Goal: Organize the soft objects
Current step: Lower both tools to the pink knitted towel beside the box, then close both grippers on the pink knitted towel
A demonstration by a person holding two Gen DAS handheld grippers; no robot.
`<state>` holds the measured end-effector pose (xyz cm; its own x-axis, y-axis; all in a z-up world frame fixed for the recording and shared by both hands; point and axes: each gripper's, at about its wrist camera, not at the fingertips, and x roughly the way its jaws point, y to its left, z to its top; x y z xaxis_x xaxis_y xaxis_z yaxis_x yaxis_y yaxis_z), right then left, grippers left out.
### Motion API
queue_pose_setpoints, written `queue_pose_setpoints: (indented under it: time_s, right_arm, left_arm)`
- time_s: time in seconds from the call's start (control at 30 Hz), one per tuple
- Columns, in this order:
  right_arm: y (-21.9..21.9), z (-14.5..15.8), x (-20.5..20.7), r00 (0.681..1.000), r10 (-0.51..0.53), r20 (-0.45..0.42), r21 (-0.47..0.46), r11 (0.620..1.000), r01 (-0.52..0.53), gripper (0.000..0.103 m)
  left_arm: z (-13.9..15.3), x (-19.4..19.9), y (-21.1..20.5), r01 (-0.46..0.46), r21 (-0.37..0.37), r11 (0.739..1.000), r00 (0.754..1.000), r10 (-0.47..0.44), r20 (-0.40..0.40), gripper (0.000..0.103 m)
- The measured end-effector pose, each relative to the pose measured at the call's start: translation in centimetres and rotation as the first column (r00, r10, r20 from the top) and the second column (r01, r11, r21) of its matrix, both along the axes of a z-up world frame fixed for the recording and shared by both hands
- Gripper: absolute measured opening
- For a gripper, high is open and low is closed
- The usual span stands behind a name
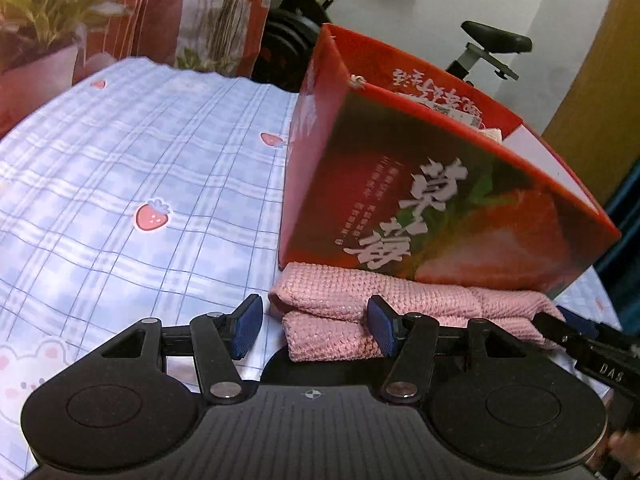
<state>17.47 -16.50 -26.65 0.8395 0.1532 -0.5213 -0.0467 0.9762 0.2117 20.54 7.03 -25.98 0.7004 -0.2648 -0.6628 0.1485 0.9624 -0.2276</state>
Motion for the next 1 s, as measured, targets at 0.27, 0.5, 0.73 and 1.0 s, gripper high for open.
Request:
queue_pose_setpoints:
  time_s: [0.27, 0.5, 0.73, 1.0]
  right_arm:
    - [0.4, -0.5, 0.1, 0.999, 0.037, -0.019, -0.025, 0.999, -0.037, 0.053]
    - [0.7, -0.5, 0.3, 0.998, 0.047, -0.033, -0.038, 0.998, -0.048, 0.053]
    - [0.8, -0.6, 0.5, 0.998, 0.048, -0.037, -0.054, 0.997, -0.05, 0.053]
    - [0.7, -0.6, 0.5, 0.998, 0.055, -0.042, -0.042, 0.997, -0.057, 0.052]
  left_arm:
    - [-0.7, -1.3, -1.0, -0.006, 0.014, 1.0, 1.0, 0.006, 0.018, 0.047]
    - [-1.0, -1.9, -1.0, -0.003, 0.01, 1.0, 1.0, 0.003, 0.022, 0.046]
    - [-1.2, -2.5, -1.2, -0.005, 0.018, 1.0, 0.999, 0.004, 0.037, 0.046]
    - [-1.3, -2.8, -1.2, -0.004, 0.019, 1.0, 0.999, 0.004, 0.044, 0.046]
